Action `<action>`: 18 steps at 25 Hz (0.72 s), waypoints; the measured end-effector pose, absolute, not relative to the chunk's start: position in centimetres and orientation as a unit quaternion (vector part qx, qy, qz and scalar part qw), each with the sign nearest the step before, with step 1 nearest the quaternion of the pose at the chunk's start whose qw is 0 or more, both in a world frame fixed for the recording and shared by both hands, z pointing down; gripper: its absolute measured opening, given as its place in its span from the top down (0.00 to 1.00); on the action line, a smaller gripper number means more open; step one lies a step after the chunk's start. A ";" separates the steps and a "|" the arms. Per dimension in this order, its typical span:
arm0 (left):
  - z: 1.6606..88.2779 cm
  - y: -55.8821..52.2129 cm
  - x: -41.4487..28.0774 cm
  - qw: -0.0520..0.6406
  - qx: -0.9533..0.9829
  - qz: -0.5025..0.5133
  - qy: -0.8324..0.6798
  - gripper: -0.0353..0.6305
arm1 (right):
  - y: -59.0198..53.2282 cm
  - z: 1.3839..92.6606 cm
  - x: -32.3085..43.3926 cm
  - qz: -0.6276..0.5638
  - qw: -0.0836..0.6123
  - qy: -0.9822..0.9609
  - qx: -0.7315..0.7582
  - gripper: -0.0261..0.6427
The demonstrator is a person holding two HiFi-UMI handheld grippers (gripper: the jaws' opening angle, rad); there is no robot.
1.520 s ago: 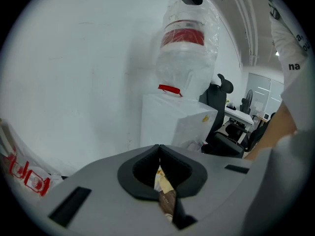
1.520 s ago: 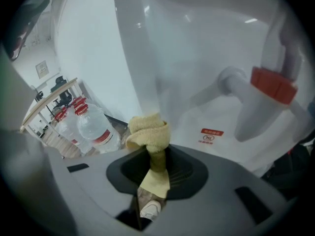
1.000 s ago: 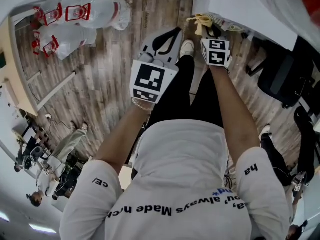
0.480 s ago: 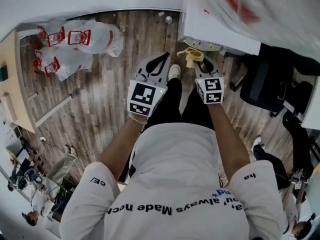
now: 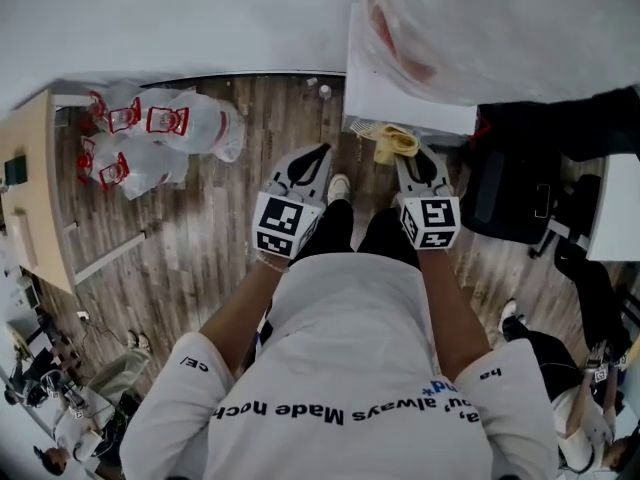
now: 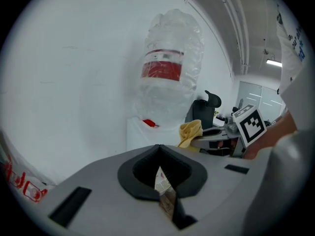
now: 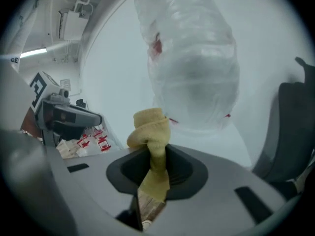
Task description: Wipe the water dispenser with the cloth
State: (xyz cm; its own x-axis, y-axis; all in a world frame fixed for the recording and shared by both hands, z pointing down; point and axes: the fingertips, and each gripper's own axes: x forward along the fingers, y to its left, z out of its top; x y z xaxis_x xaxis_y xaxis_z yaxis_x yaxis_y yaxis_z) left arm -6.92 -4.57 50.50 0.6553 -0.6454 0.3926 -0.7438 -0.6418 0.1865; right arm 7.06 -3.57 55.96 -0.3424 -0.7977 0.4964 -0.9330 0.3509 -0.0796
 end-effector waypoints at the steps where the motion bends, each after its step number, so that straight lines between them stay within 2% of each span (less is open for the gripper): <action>1: 50.0 -4.4 -6.8 0.167 0.895 0.145 -0.387 0.92 | -3.6 54.8 7.4 0.174 0.185 -0.799 0.545 0.83; 18: 38.0 -5.3 -4.4 0.130 0.913 0.087 -0.378 0.92 | -3.7 38.5 11.4 0.087 0.139 -0.793 0.587 0.83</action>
